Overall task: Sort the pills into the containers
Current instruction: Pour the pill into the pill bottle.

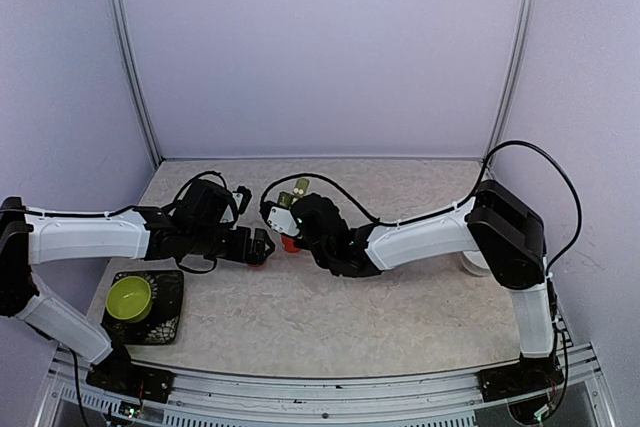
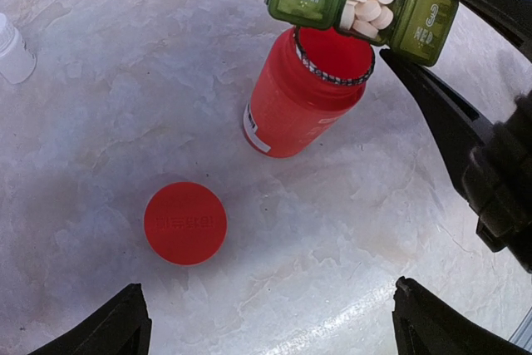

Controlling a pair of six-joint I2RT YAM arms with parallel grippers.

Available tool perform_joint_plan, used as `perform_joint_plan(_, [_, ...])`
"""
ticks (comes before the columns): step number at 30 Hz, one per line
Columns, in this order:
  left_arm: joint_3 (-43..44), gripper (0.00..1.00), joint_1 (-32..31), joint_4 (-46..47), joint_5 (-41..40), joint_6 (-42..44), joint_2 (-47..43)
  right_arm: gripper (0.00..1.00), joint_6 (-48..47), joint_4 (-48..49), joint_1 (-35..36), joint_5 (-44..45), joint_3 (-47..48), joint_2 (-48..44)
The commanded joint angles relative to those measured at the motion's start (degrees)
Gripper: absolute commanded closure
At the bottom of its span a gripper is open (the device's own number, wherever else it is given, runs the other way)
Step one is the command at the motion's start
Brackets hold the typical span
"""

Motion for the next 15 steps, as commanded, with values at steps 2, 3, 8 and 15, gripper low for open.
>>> perform_joint_plan(2, [-0.50, 0.01, 0.23, 0.64, 0.16, -0.32, -1.46, 0.83, 1.26, -1.48, 0.65, -0.49, 2.44, -1.73])
perform_joint_plan(3, [-0.37, 0.01, 0.23, 0.62, 0.13, -0.31, -1.42, 0.83, 1.74, -2.07, 0.57, -0.72, 2.94, -1.79])
perform_joint_plan(8, [0.02, 0.01, 0.21, 0.37, 0.11, -0.33, -1.53, 0.83, 7.72, -7.30, -0.52, -4.08, 4.99, -2.72])
perform_joint_plan(15, [0.45, 0.01, 0.31, -0.29, -0.16, -0.05, -1.68, 0.82, 13.52, -10.95, -1.93, -9.23, 3.98, -5.60])
